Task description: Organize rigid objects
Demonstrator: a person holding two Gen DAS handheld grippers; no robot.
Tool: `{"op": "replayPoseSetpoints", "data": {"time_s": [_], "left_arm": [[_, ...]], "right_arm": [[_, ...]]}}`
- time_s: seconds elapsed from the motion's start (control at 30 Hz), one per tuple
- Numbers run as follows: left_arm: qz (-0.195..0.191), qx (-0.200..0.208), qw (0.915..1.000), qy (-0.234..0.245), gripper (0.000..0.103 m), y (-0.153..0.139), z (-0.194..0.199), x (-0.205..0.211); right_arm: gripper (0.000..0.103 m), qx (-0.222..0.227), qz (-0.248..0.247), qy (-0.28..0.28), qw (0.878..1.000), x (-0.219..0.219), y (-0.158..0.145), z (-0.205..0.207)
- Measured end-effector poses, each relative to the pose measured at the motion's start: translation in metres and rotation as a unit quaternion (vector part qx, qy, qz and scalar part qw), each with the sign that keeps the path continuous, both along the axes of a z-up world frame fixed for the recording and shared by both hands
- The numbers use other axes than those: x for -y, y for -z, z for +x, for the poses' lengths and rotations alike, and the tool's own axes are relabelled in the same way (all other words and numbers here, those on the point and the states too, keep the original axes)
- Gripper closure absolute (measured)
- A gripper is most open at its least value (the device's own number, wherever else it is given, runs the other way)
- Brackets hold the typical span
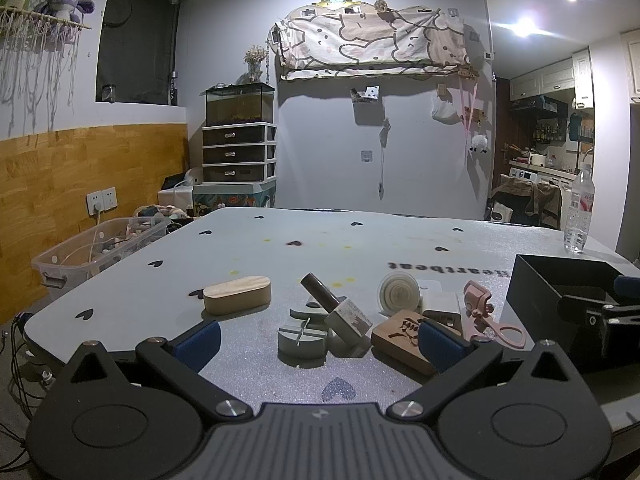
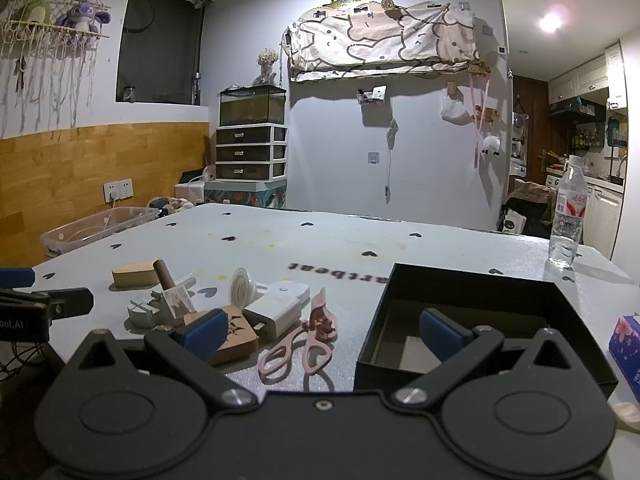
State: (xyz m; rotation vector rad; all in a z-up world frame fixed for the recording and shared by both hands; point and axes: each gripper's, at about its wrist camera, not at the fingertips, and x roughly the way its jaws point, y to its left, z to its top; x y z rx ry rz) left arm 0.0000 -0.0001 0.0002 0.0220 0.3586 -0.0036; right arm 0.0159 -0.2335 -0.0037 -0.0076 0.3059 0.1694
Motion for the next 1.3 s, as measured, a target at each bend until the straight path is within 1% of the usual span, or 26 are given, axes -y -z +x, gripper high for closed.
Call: {"op": "replayPoseSetpoints", "data": {"time_s": [0.77, 0.8, 0.93, 1.03, 1.13, 1.23, 1.3], "left_arm": [[-0.001, -0.001, 1.0000, 0.000, 0.000, 0.000, 0.000, 0.000], [-0.001, -0.001, 1.0000, 0.000, 0.000, 0.000, 0.000, 0.000], [-0.001, -0.001, 1.0000, 0.000, 0.000, 0.000, 0.000, 0.000], [-0.001, -0.001, 1.0000, 0.000, 0.000, 0.000, 0.000, 0.000], [-0.001, -0.001, 1.0000, 0.000, 0.000, 0.000, 0.000, 0.000], [-0.001, -0.001, 1.0000, 0.000, 0.000, 0.000, 0.000, 0.000], [-0.001, -0.001, 1.0000, 0.000, 0.000, 0.000, 0.000, 0.000]], "right_arm": [[0.000, -0.002, -0.002, 0.000, 1.000, -0.001, -0.003, 0.000], [0.000, -0.002, -0.001, 0.000, 1.000, -0.002, 0.002, -0.001], [0.000, -0.002, -0.001, -0.001, 1.000, -0.001, 0.003, 0.000], [0.000, -0.002, -0.002, 0.000, 1.000, -0.002, 0.000, 0.000], [0.000, -0.001, -0.002, -0.002, 1.000, 0.000, 0.007, -0.003], [0.000, -0.001, -0.001, -0.002, 1.000, 0.002, 0.007, -0.004], [0.000, -0.001, 0.010, -0.008, 1.000, -0.002, 0.014, 0.001]]}}
